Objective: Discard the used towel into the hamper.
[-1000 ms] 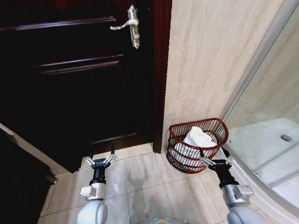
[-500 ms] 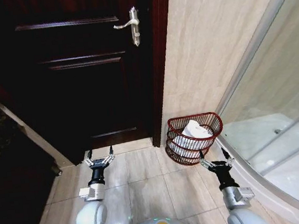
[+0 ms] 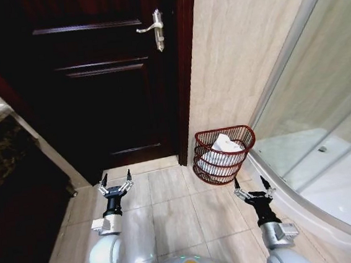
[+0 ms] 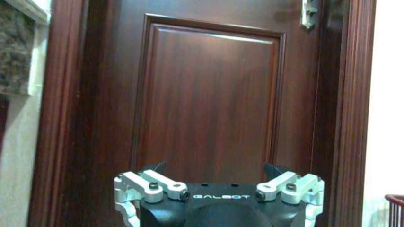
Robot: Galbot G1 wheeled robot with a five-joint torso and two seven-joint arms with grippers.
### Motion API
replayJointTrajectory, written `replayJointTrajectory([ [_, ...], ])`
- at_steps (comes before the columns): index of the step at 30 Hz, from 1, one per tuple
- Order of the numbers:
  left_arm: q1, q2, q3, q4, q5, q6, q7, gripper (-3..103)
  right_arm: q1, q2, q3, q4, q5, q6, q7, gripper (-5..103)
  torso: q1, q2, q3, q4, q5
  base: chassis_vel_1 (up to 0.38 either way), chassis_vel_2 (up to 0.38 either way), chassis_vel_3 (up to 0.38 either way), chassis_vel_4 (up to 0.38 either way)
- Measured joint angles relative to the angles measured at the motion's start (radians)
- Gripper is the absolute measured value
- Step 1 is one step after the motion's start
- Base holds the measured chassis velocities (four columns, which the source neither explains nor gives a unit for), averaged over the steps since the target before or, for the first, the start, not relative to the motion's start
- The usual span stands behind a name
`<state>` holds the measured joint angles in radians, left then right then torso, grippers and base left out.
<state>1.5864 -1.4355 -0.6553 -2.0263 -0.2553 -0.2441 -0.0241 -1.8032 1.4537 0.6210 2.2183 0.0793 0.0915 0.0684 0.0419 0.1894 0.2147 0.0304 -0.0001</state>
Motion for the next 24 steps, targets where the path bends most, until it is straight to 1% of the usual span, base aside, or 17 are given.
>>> replayJointTrajectory([
  [7,0.001,0.012,-0.007,0.007,-0.012,-0.001,-0.002,100,0.003,0.014,-0.012,-0.003,-0.01,0.0,-0.003,100,0.0,0.0,0.0,-0.0001,0.0,0.101,-0.037,-0.048,0.091],
  [13,0.0,0.009,-0.006,0.012,-0.012,-0.006,-0.01,100,0.003,0.015,-0.013,-0.01,-0.015,0.002,-0.01,100,0.0,0.0,0.0,0.0,0.0,0.096,0.043,0.014,0.097],
  [24,0.006,0.003,-0.009,0.007,-0.012,-0.01,-0.012,100,0.005,0.008,-0.009,-0.013,-0.013,0.01,-0.011,100,0.0,0.0,0.0,0.0,0.0,0.09,0.101,0.108,0.093],
])
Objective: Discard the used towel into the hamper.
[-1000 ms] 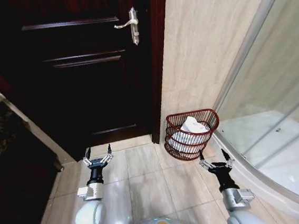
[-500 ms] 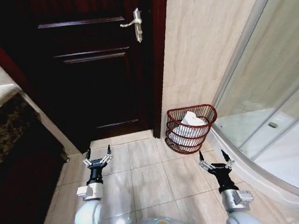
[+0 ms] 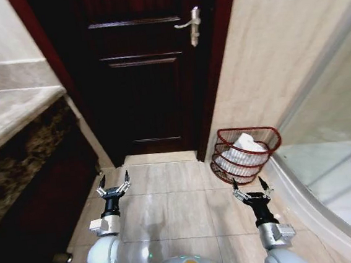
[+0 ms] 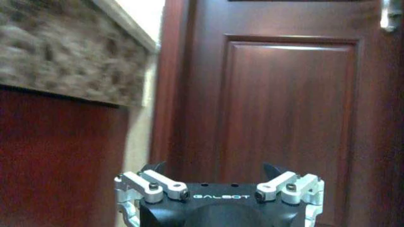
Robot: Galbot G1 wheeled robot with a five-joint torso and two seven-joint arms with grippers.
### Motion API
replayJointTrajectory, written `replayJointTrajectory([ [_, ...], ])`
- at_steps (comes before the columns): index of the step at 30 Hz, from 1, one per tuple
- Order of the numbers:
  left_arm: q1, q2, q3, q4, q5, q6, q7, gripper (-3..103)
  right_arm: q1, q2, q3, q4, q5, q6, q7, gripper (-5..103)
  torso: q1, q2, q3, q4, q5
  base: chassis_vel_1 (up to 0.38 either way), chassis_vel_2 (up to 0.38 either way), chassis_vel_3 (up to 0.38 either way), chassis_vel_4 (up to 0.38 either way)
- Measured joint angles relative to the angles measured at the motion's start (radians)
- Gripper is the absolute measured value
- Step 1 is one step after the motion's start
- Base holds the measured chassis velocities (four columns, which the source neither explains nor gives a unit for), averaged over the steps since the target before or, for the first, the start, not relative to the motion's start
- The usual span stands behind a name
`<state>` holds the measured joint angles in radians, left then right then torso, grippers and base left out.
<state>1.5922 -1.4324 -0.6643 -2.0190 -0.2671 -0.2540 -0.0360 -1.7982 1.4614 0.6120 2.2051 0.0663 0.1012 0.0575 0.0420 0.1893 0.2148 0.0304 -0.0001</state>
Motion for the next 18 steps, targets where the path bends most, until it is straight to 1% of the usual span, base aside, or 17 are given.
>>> replayJointTrajectory([
  [7,0.0,-0.002,-0.001,0.002,0.008,-0.015,0.0,100,-0.001,-0.005,0.001,0.0,0.004,0.004,0.0,100,0.0,0.0,0.0,0.0,0.0001,0.121,0.12,0.119,0.127],
  [8,-0.001,-0.002,-0.001,0.005,0.012,-0.027,-0.007,100,-0.001,-0.005,0.001,0.0,0.004,0.004,0.001,100,0.0,0.0,0.0,0.0001,0.0001,0.147,0.117,0.119,0.14],
  [9,-0.001,-0.002,-0.001,0.005,0.012,-0.027,-0.007,100,-0.001,-0.005,0.001,0.0,0.004,0.004,0.001,100,0.0,0.0,0.0,0.0001,0.0001,0.147,0.117,0.119,0.14],
  [11,-0.008,-0.004,0.0,0.014,0.023,-0.059,-0.019,100,-0.001,-0.007,0.001,0.0,0.005,0.004,0.001,100,0.0,0.0,0.0,0.0004,-0.0001,0.151,0.112,0.121,0.157],
  [12,-0.008,-0.004,0.0,0.014,0.023,-0.059,-0.019,100,-0.001,-0.007,0.001,0.0,0.005,0.004,0.001,100,0.0,0.0,0.0,0.0004,-0.0001,0.155,0.107,0.121,0.17],
  [13,-0.012,-0.004,0.0,0.018,0.03,-0.074,-0.024,100,-0.001,-0.008,0.001,0.0,0.005,0.004,0.002,100,0.0,0.0,0.0,0.0005,0.0,0.087,0.042,0.048,0.17],
  [18,-0.014,-0.006,0.002,0.019,0.033,-0.08,-0.026,100,-0.001,-0.009,0.001,-0.002,0.005,0.005,0.002,100,0.0,0.0,0.0,-0.0001,0.0001,0.084,-0.047,-0.059,0.106],
])
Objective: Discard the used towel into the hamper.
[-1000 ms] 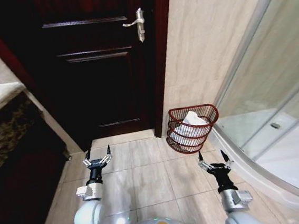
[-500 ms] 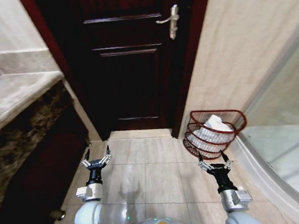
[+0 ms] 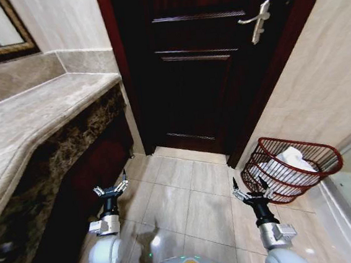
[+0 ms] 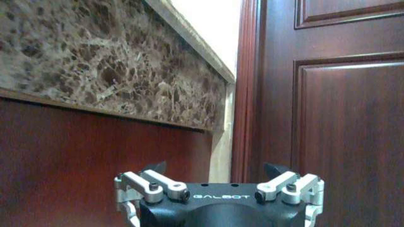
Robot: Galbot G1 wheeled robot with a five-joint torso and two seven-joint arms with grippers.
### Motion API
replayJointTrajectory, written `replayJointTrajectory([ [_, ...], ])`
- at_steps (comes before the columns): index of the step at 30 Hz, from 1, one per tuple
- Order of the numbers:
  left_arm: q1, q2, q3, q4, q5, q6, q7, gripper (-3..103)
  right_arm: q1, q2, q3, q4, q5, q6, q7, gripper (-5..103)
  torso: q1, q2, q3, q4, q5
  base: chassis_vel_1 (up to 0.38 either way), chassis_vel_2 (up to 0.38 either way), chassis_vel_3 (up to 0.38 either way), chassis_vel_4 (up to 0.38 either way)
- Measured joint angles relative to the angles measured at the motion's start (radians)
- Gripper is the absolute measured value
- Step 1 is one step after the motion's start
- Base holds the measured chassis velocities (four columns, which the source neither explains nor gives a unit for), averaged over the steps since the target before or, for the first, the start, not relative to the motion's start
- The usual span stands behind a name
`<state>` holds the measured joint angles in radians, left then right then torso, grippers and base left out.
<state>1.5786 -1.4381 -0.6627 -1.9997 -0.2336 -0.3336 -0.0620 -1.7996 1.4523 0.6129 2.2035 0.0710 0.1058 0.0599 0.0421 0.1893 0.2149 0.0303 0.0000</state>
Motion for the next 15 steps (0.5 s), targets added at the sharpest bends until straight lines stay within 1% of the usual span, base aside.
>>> replayJointTrajectory([
  [4,0.0,-0.002,0.001,0.0,0.0,0.0,0.0,100,0.0,-0.001,-0.001,-0.003,0.0,0.002,0.001,100,0.0,0.0,0.0,-0.0001,0.0,0.142,-0.152,-0.148,0.135],
  [15,0.006,-0.003,-0.001,0.0,0.0,-0.006,-0.003,100,-0.001,-0.005,-0.005,-0.008,-0.001,0.008,0.001,100,0.0,0.0,0.0,0.0001,0.0,0.198,-0.182,-0.187,0.184],
])
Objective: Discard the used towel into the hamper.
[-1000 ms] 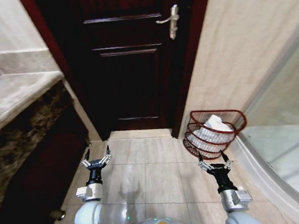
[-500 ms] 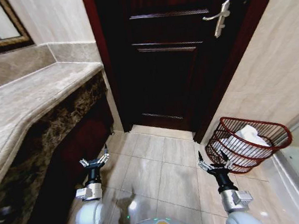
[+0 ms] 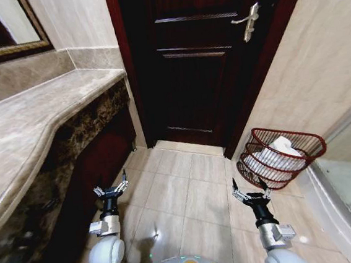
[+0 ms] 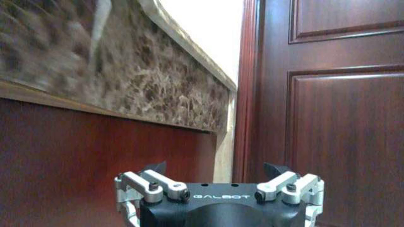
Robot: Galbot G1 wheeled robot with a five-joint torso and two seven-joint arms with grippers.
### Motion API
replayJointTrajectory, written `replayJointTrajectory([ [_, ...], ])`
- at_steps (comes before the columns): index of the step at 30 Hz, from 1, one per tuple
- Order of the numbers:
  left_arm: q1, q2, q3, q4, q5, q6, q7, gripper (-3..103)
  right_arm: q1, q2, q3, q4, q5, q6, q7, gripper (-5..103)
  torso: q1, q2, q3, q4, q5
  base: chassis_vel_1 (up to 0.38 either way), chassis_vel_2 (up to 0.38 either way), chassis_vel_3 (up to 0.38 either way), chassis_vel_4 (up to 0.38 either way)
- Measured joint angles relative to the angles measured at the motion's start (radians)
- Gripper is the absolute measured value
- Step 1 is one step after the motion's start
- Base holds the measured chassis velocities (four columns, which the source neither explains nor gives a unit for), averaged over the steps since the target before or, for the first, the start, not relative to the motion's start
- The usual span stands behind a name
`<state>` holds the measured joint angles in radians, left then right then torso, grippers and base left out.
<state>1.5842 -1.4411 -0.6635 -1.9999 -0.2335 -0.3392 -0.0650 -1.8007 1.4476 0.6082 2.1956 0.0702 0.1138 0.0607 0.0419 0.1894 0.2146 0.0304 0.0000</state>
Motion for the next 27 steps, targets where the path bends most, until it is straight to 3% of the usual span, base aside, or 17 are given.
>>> replayJointTrajectory([
  [10,0.003,-0.003,-0.003,0.001,0.027,0.0,-0.006,100,-0.002,0.0,-0.002,-0.006,0.002,0.024,0.0,100,0.0,0.0,0.0,0.0001,-0.0001,0.094,-0.099,-0.102,0.098],
  [27,-0.001,0.003,-0.002,-0.005,0.031,0.007,-0.007,100,-0.013,0.021,0.0,-0.001,0.006,0.04,0.0,100,0.0,0.0,0.0,0.0001,0.0,-0.049,-0.039,-0.039,-0.049],
])
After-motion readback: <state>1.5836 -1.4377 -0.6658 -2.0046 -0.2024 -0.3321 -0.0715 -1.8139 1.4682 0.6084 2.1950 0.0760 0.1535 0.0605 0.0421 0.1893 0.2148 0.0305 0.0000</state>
